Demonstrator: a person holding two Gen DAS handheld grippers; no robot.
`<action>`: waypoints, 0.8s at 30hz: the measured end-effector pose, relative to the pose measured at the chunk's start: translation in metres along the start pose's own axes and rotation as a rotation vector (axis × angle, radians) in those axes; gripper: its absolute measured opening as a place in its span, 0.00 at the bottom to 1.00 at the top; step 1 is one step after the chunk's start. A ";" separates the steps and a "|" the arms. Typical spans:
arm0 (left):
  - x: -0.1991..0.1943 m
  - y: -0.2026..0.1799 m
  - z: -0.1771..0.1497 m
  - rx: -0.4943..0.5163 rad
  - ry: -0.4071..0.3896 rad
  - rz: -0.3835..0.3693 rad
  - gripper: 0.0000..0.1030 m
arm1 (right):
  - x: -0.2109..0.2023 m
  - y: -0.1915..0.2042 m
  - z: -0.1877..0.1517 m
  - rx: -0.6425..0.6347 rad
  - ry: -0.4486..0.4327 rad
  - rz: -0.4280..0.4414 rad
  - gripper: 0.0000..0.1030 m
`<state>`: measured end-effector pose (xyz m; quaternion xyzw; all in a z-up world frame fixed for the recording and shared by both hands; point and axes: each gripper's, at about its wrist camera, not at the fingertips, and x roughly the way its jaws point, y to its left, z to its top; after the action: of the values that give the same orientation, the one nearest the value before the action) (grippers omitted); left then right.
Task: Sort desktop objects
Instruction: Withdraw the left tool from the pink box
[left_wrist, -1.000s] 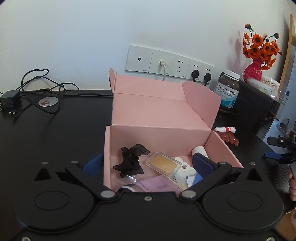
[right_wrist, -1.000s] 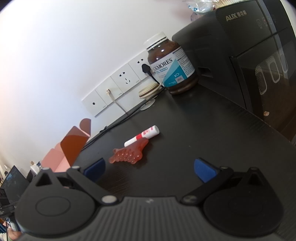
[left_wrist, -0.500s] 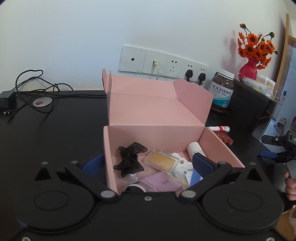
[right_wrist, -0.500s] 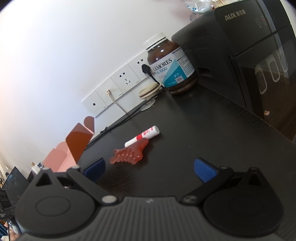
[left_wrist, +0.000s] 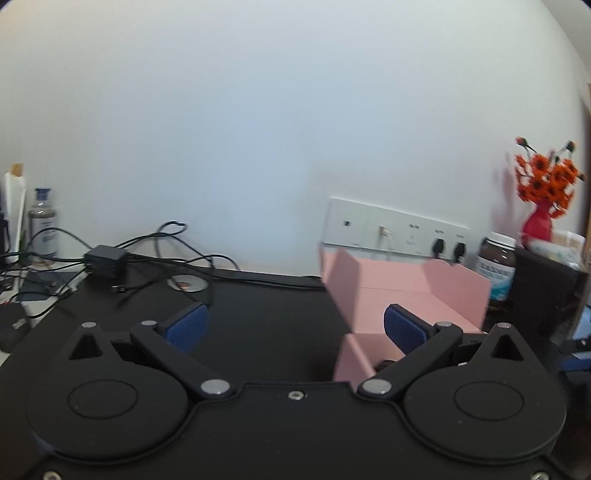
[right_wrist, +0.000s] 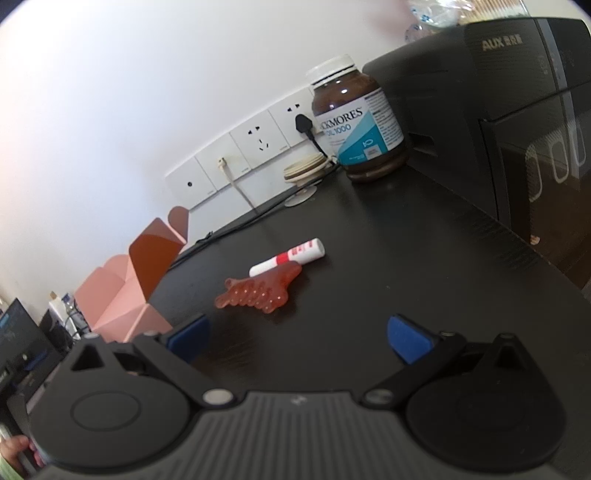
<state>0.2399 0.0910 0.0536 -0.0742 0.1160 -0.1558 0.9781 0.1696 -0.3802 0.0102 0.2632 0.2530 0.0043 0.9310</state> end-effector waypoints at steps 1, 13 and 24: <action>0.001 0.003 0.000 -0.018 0.005 0.010 1.00 | 0.001 0.002 0.000 -0.010 0.003 -0.007 0.99; -0.009 0.002 -0.001 0.199 0.033 -0.179 1.00 | 0.008 0.020 -0.003 -0.109 0.045 -0.044 0.99; -0.006 0.018 -0.002 0.076 0.042 -0.178 1.00 | 0.012 0.031 -0.006 -0.174 0.072 -0.080 0.99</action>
<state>0.2390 0.1097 0.0497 -0.0439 0.1234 -0.2477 0.9599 0.1814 -0.3490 0.0153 0.1706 0.2955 -0.0015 0.9400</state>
